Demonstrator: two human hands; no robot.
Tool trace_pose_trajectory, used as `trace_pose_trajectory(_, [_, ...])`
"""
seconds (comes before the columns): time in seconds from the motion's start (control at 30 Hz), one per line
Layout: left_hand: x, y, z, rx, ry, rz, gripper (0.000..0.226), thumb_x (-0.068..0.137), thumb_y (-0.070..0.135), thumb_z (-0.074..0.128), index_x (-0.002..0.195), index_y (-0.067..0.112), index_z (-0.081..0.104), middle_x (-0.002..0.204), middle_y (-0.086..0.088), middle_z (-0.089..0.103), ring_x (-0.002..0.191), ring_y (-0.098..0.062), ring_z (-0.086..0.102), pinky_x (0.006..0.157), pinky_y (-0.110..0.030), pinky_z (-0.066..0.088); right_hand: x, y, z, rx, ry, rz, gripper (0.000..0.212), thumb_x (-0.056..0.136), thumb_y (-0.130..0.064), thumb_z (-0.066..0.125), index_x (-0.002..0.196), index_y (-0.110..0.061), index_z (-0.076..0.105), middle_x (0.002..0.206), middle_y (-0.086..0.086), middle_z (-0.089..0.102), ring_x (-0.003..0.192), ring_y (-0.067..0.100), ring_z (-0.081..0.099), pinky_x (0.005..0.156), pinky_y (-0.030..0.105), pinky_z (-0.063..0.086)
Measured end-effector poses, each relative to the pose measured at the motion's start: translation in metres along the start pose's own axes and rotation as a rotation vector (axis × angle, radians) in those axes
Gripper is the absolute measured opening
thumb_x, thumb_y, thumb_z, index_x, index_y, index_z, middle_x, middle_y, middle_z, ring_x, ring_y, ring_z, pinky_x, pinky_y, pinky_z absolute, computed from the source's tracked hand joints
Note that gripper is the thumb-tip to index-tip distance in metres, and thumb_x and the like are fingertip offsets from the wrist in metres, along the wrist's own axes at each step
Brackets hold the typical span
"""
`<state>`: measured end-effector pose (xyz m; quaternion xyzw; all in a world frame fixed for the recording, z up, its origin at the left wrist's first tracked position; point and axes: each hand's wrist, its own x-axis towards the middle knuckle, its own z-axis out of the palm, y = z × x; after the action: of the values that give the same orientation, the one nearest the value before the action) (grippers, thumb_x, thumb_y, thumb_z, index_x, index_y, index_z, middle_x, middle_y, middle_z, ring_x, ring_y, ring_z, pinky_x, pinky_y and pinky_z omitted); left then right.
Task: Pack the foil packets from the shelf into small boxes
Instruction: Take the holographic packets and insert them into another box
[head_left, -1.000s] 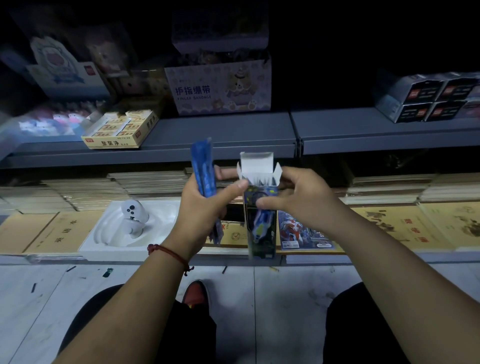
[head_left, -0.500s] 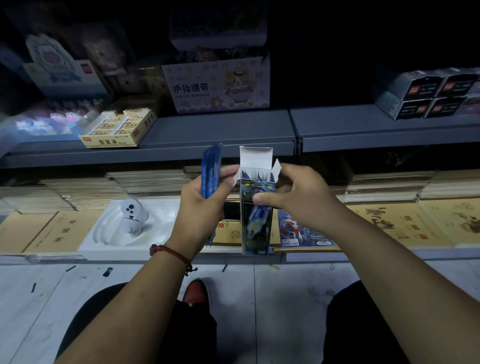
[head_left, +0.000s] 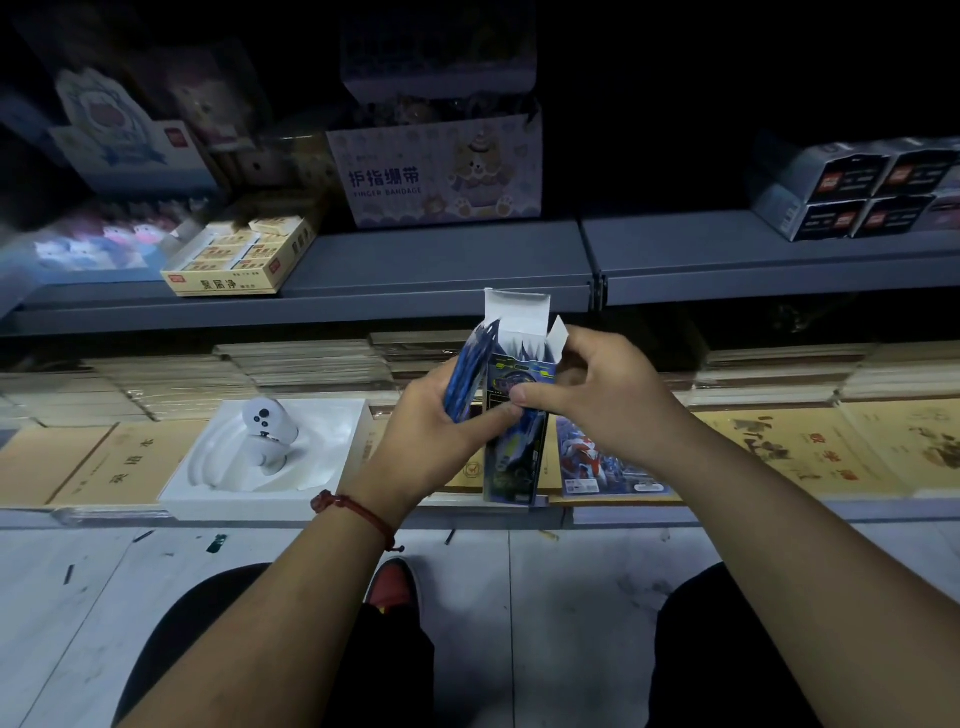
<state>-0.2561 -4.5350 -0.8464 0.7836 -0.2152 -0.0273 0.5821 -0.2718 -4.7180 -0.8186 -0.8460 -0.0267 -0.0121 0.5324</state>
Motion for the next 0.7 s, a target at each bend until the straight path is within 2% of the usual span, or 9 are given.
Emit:
trace_pose_trajectory(0.1, [-0.001,0.001,-0.003,0.015,-0.005,-0.01,0.027,0.087,0.003,0.076,0.109,0.016,0.066,0.063,0.029,0.066,0.06,0.013,0.061,0.059,-0.003,0.043,-0.001,0.0,-0.002,0.036,-0.028,-0.001,0.029,0.085,-0.021,0.083,0.112,-0.022,0.071,0.088,-0.014,0.075,0.075,-0.006,0.068,0.068,0.017,0.054])
trace_pose_trajectory(0.2, [0.001,-0.001,-0.005,0.02,0.048,-0.011,0.033,0.086,0.011,0.079,0.118,0.012,0.07,0.096,0.02,0.077,0.091,0.003,0.071,0.076,-0.011,0.051,-0.002,-0.003,-0.003,0.055,-0.061,0.006,0.022,0.088,-0.019,0.079,0.105,-0.027,0.067,0.075,-0.018,0.07,0.064,-0.011,0.065,0.057,0.006,0.044])
trace_pose_trajectory(0.27, [0.002,-0.005,-0.006,0.005,0.083,-0.027,0.035,0.086,0.014,0.08,0.119,0.014,0.07,0.106,0.014,0.077,0.101,-0.004,0.072,0.084,-0.018,0.055,-0.002,-0.006,-0.003,0.056,-0.035,0.019,0.026,0.089,-0.021,0.079,0.108,-0.029,0.063,0.088,-0.016,0.072,0.074,-0.007,0.069,0.06,0.006,0.047])
trace_pose_trajectory(0.33, [0.003,-0.008,-0.006,0.023,0.114,-0.045,0.039,0.084,0.016,0.082,0.121,0.016,0.069,0.108,0.014,0.076,0.103,-0.004,0.071,0.087,-0.021,0.056,-0.003,-0.009,-0.001,0.042,0.056,0.015,0.041,0.089,-0.025,0.079,0.123,-0.031,0.055,0.103,-0.019,0.066,0.082,-0.004,0.07,0.064,0.008,0.05])
trace_pose_trajectory(0.43, [0.005,-0.011,-0.007,0.113,0.156,-0.077,0.045,0.08,0.022,0.086,0.121,0.023,0.068,0.103,0.017,0.076,0.096,0.003,0.07,0.078,-0.011,0.052,-0.003,-0.009,0.003,-0.085,0.291,-0.089,0.051,0.088,-0.033,0.078,0.133,-0.03,0.053,0.111,-0.011,0.055,0.081,0.009,0.065,0.071,0.022,0.055])
trace_pose_trajectory(0.5, [0.005,-0.012,-0.008,0.148,0.177,-0.09,0.049,0.078,0.026,0.088,0.122,0.026,0.066,0.102,0.017,0.075,0.093,0.004,0.069,0.074,-0.009,0.051,-0.005,-0.012,0.005,-0.084,0.379,-0.209,0.031,0.087,-0.031,0.078,0.114,-0.023,0.063,0.101,-0.004,0.055,0.07,0.014,0.057,0.067,0.025,0.05])
trace_pose_trajectory(0.57, [0.004,-0.012,-0.007,0.183,0.191,-0.082,0.05,0.077,0.029,0.089,0.122,0.027,0.066,0.101,0.017,0.074,0.092,0.006,0.068,0.072,-0.007,0.049,-0.007,-0.016,0.005,-0.056,0.353,-0.283,0.014,0.088,-0.03,0.077,0.09,-0.018,0.068,0.087,-0.002,0.056,0.064,0.011,0.051,0.062,0.018,0.041])
trace_pose_trajectory(0.63, [0.004,-0.013,-0.006,0.22,0.201,-0.055,0.051,0.076,0.029,0.089,0.121,0.027,0.066,0.1,0.018,0.074,0.093,0.006,0.067,0.074,-0.007,0.048,-0.009,-0.018,0.008,-0.055,0.286,-0.309,0.021,0.089,-0.031,0.077,0.075,-0.017,0.069,0.075,-0.001,0.056,0.061,0.008,0.048,0.06,0.016,0.038])
trace_pose_trajectory(0.7, [0.003,-0.013,-0.006,0.249,0.203,-0.036,0.051,0.075,0.029,0.09,0.12,0.028,0.067,0.099,0.019,0.074,0.094,0.006,0.067,0.076,-0.007,0.047,-0.01,-0.018,0.011,-0.05,0.242,-0.307,0.025,0.089,-0.031,0.077,0.071,-0.016,0.07,0.07,0.001,0.056,0.06,0.008,0.047,0.059,0.016,0.037])
